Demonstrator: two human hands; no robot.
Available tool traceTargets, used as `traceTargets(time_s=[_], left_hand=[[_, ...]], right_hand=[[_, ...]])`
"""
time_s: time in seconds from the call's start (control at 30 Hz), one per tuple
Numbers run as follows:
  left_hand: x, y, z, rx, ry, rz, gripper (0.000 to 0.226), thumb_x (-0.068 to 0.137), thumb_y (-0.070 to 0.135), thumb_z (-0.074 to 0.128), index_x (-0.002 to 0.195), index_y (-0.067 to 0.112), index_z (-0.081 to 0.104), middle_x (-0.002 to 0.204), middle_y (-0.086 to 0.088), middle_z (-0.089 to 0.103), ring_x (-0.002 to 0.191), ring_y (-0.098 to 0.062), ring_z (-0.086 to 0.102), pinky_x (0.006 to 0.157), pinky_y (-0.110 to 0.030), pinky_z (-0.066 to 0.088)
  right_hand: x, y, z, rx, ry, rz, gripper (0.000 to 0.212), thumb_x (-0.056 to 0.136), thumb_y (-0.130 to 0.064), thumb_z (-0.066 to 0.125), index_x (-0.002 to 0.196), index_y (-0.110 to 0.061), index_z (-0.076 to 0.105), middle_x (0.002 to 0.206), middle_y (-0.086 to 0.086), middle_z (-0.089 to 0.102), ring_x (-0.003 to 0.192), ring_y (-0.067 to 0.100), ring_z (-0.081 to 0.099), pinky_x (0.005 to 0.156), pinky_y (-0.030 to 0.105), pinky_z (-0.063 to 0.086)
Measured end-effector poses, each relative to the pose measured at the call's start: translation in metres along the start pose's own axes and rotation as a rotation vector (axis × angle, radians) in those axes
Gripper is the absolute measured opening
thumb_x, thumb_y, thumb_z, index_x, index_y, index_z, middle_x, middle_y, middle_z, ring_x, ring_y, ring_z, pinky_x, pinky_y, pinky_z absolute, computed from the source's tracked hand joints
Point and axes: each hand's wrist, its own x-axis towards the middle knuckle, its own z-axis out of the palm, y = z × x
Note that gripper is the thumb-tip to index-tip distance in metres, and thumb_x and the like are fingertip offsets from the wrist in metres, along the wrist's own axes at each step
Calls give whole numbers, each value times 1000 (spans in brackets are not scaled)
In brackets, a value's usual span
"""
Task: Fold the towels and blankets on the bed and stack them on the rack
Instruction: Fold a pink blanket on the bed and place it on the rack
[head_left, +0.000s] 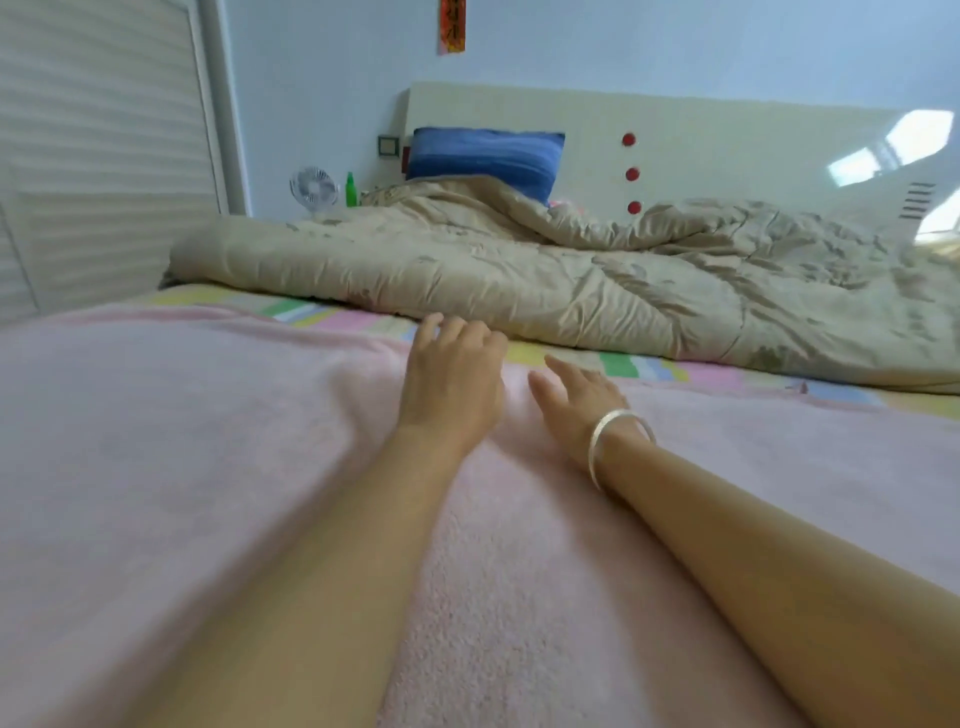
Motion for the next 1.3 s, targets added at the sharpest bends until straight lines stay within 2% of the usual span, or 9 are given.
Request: traceTargets(time_s=[0.13, 0.23, 0.33, 0.5, 0.57, 0.73, 0.97, 1.17, 1.3], left_hand=[[-24, 60, -64, -322, 29, -28, 23, 78, 13, 54, 92, 20, 72, 86, 3, 71, 81, -24, 63, 84, -35, 43], [-63, 118, -102, -473, -56, 16, 27, 77, 21, 51, 93, 22, 74, 86, 6, 74, 80, -22, 66, 84, -34, 47], [-109, 163, -136, -534, -311, 29, 52, 82, 39, 32, 112, 25, 72, 113, 4, 72, 106, -18, 65, 99, -33, 42], [-170, 150, -194, -384, -652, 62, 100, 63, 62, -9, 151, 33, 31, 158, 12, 25, 147, -5, 19, 119, -30, 9], [-191, 125, -222, -317, -714, 89, 99, 63, 64, -13, 153, 38, 18, 161, 14, 13, 148, -2, 8, 119, -29, 4], [-260, 7, -298, -182, -802, -37, 96, 67, 68, -13, 154, 38, 13, 162, 14, 7, 148, -2, 3, 120, -30, 2], [-355, -186, -386, 8, -799, -384, 58, 101, 53, 21, 155, 34, 13, 163, 7, 4, 150, -8, 1, 121, -33, 1], [-412, -295, -443, 144, -825, -569, 59, 101, 52, 18, 156, 32, 10, 164, 3, -1, 150, -12, -4, 121, -39, -4], [-421, -332, -460, 242, -782, -531, 59, 100, 53, 19, 155, 33, 14, 164, 3, 4, 150, -14, -2, 121, -46, -5]], right_hand=[[-123, 37, -62, -138, -64, -32, 64, 91, -69, 10, 150, -44, 16, 161, -12, 5, 149, 14, -5, 119, 47, -4], [-226, 79, -108, -299, -88, 83, 119, 45, -90, -27, 150, -46, 6, 161, -12, -7, 147, 16, -17, 117, 48, -12], [-290, 98, -125, -342, -223, 248, 107, 60, -90, -14, 153, -39, 3, 162, -5, -9, 148, 22, -15, 117, 52, -10], [-358, 43, -116, -250, -350, 195, 99, 72, -84, -4, 155, -29, 0, 161, 2, -14, 147, 25, -19, 115, 55, -14], [-382, 12, -111, -239, -361, 172, 87, 84, -78, 5, 155, -27, -2, 161, 3, -16, 146, 26, -21, 113, 56, -16], [-431, -78, -81, -224, -376, 28, 122, 45, -74, -24, 155, -26, -3, 161, 7, -14, 147, 27, -19, 113, 57, -15], [-464, -253, 1, -238, -412, -156, 119, 45, -67, -29, 154, -22, -10, 160, 7, -19, 145, 27, -24, 114, 54, -18], [-497, -403, 71, -258, -469, -435, 78, 90, -64, 2, 154, -21, -8, 159, 7, -19, 144, 30, -25, 111, 58, -19], [-518, -474, 104, -286, -494, -560, 69, 98, -53, 14, 154, -19, -9, 159, 11, -19, 144, 31, -25, 109, 60, -20]])
